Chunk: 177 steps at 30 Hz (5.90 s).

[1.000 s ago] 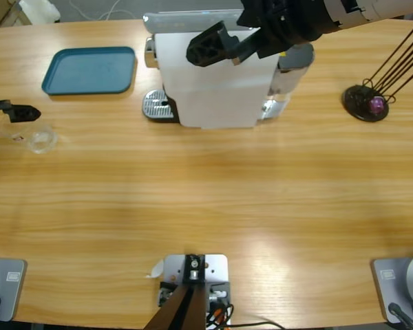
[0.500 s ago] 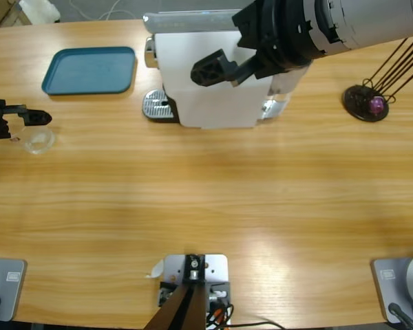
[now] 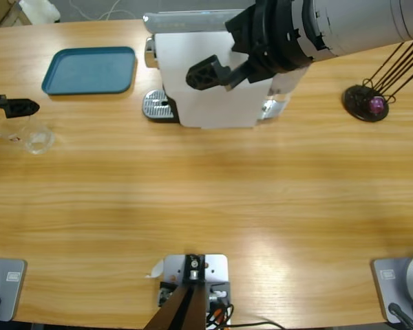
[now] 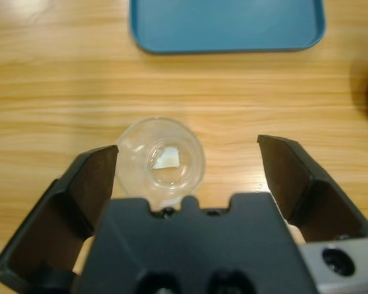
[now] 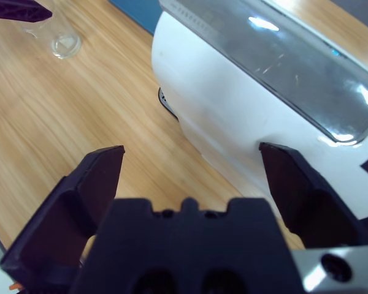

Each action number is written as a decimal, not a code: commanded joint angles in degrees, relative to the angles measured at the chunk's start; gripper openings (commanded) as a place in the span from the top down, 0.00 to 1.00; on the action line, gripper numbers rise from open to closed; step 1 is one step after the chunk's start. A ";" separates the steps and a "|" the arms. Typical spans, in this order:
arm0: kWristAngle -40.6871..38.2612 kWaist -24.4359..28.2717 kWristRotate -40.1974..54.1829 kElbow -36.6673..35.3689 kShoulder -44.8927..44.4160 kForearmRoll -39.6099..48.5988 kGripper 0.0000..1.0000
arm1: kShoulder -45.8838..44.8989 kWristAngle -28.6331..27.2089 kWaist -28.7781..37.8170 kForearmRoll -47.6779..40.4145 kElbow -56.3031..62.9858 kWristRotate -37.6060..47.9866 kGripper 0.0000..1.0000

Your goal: Pour coffee

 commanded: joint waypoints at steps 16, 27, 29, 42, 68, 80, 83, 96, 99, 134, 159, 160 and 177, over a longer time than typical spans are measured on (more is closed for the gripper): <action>0.88 1.07 0.35 1.15 1.07 -1.65 0.00 | 2.91 0.82 0.26 -1.58 2.60 0.91 0.00; 0.58 3.48 0.28 4.61 -4.73 0.49 0.01 | 2.88 0.82 0.26 -1.95 2.88 1.44 0.00; 0.58 4.31 0.19 5.19 -3.36 0.42 0.01 | 2.62 0.82 0.26 -1.91 3.04 1.44 0.00; 0.49 6.95 0.09 3.86 3.97 -0.60 0.01 | 2.81 1.52 0.26 -1.90 2.95 1.44 0.00; -4.31 11.37 2.57 5.18 7.24 -5.75 1.00 | 3.30 1.79 0.26 -2.49 3.13 1.70 0.00; -29.65 6.89 37.88 -6.90 11.39 -9.61 1.00 | 1.21 1.33 0.22 -2.44 4.20 1.68 0.00; -36.39 7.14 48.18 -10.64 15.96 -8.65 1.00 | 0.12 1.17 -0.17 -2.28 5.36 1.61 0.00; -48.69 5.05 67.08 -24.51 31.39 -1.91 1.00 | -0.16 3.02 -4.19 -2.26 7.79 0.22 0.00; -48.64 3.78 67.29 -25.76 33.24 -1.70 1.00 | 0.24 3.32 -4.96 -2.26 7.70 0.00 0.00; -45.65 -0.35 63.42 -31.25 39.60 -1.18 0.91 | -11.11 1.26 -5.81 4.61 7.22 -1.55 0.00; -48.13 1.06 57.76 -28.35 35.36 -1.74 0.01 | -10.92 1.44 -5.56 6.26 7.22 -1.52 0.00; -48.32 1.25 57.81 -28.29 35.26 -1.79 0.01 | -10.92 1.44 -5.54 6.26 7.17 -1.50 0.00; -55.76 5.87 59.38 -21.61 22.92 -1.60 0.01 | -12.01 -0.94 -5.28 8.63 2.53 -1.55 0.08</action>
